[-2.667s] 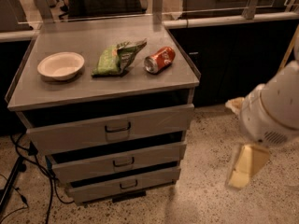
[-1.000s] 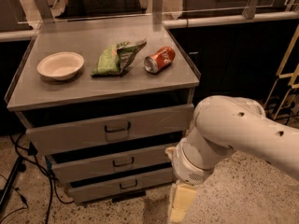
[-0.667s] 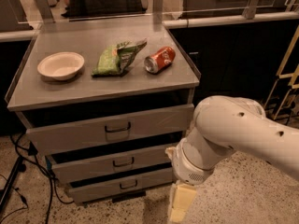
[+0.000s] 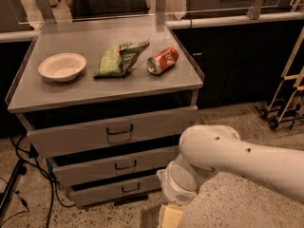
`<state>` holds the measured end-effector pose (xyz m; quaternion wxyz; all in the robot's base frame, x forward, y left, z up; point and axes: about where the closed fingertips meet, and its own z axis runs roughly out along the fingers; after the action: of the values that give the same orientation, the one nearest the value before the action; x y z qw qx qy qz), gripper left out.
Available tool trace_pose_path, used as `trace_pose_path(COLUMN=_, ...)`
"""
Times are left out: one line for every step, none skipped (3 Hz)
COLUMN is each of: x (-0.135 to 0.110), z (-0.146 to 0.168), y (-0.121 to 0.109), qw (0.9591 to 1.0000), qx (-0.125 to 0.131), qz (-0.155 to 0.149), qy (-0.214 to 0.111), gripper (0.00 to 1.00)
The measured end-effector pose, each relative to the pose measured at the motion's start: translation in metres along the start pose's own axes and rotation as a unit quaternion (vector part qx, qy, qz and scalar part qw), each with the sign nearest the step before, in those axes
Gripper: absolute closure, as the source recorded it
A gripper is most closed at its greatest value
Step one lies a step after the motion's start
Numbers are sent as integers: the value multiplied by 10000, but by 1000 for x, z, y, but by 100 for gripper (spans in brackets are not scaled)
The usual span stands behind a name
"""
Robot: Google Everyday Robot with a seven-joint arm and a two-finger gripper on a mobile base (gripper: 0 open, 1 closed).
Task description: Open bottom drawer
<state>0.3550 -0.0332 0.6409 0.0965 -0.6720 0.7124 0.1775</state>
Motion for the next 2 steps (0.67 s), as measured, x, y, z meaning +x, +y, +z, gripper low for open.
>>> trace_pose_path(x=10, z=51, y=-12, qw=9994, qx=-246, qz=187, qy=169, gripper=0)
trace_pose_path(x=28, z=94, y=-29, qw=9971, qx=-390, qz=444, qy=483, gripper=0)
